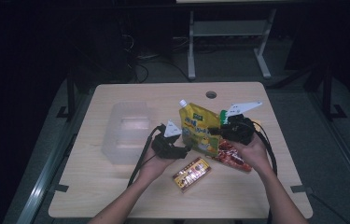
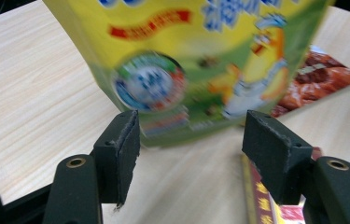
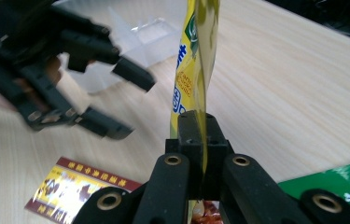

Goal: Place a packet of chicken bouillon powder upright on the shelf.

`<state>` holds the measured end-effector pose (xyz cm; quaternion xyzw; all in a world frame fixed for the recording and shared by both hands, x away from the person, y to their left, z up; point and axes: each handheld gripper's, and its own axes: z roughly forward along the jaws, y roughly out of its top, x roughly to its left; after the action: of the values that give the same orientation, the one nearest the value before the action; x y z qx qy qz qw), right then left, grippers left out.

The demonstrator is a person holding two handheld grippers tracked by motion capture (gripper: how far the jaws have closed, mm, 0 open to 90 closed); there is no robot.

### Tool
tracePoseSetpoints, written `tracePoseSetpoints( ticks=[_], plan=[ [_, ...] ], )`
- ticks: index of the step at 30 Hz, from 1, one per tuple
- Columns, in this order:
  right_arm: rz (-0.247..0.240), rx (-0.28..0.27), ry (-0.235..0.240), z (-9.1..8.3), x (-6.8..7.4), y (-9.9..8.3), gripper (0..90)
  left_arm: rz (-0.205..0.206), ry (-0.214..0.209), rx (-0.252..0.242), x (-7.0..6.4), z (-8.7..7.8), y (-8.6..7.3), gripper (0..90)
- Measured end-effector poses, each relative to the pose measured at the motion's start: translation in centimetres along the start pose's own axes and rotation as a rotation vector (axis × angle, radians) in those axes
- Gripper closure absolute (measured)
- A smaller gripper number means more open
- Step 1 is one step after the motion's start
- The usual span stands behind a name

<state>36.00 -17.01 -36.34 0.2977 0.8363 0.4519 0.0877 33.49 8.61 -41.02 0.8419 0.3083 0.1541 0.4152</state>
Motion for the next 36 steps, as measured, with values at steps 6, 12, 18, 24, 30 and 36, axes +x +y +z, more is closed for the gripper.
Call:
tracePoseSetpoints(
  ticks=[6, 12, 18, 24, 30, 36],
  plan=[
    [0.003, -0.021, -0.003, -0.6, 0.1, 1.1, 90.0, 0.020, -0.019, -0.004, -0.8, -1.2, -0.6, 31.7],
    [-0.010, -0.034, -0.007, -0.8, 0.5, 2.3, 90.0, 0.038, -0.030, -0.010, -1.5, -2.3, -1.4, 27.5],
    [-0.025, -0.050, -0.005, -0.8, 1.4, 4.4, 90.0, 0.055, -0.040, -0.023, -2.4, -3.3, -2.3, 26.1],
    [-0.046, -0.067, 0.013, -0.5, 2.5, 7.1, 90.0, 0.077, -0.048, -0.011, -2.9, -4.1, -3.3, 25.0],
    [-0.082, -0.064, 0.040, 0.8, 3.7, 9.5, 90.0, 0.081, -0.061, -0.017, -3.3, -4.7, -4.0, 23.9],
    [-0.095, -0.073, 0.070, 2.3, 4.8, 11.1, 90.0, 0.089, -0.073, -0.004, -3.8, -4.9, -4.7, 23.9]
  ],
)
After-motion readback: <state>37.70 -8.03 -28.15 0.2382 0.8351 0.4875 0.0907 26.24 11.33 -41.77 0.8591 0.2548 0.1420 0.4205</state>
